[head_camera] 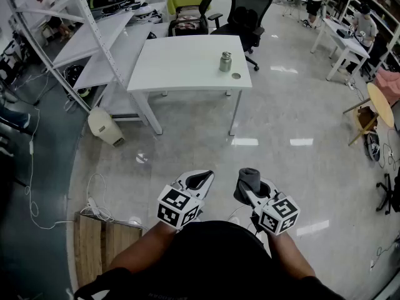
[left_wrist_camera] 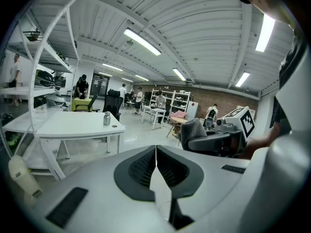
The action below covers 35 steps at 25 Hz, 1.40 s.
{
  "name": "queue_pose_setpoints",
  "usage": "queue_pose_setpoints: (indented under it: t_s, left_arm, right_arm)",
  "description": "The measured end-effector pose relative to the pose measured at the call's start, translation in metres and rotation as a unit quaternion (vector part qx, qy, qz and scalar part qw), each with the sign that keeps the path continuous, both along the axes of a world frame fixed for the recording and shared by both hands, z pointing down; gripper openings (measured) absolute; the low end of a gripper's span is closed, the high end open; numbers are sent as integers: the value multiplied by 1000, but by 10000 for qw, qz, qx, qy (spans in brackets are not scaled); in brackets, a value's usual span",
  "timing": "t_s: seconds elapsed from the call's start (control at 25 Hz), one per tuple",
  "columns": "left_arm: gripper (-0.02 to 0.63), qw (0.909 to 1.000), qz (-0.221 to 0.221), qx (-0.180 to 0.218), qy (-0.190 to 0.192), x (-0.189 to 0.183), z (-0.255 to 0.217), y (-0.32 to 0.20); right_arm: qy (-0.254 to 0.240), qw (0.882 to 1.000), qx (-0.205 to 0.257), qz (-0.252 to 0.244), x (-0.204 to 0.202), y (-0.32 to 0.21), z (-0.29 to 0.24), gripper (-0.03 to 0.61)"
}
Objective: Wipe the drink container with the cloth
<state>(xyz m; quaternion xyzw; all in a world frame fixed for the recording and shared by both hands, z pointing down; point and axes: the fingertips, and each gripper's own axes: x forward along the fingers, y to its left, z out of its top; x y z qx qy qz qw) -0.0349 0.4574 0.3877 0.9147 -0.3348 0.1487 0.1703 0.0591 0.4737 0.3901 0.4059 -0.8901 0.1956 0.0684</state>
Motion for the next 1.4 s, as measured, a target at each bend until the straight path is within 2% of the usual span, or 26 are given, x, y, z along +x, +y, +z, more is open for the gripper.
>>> queue_pose_setpoints:
  t_s: [0.44,0.64,0.88,1.4]
  left_arm:
    - [17,10000,-19,35,18,-1,-4,2]
    - [17,9998,-9,-62,168,-1,-4,3]
    - [17,9998,-48,-84,146,-9,4,6]
    - [17,9999,112,-38,43,-56,16,16]
  right_arm:
    - [-6,10000,55,-16,-3,3,-5,109]
    - [-42,10000,0,42,-3,4,-3,109]
    - [-116,9999,-87,29,-15,8,1,110]
    - [-49,9996,-242,137,-65,16,11,110]
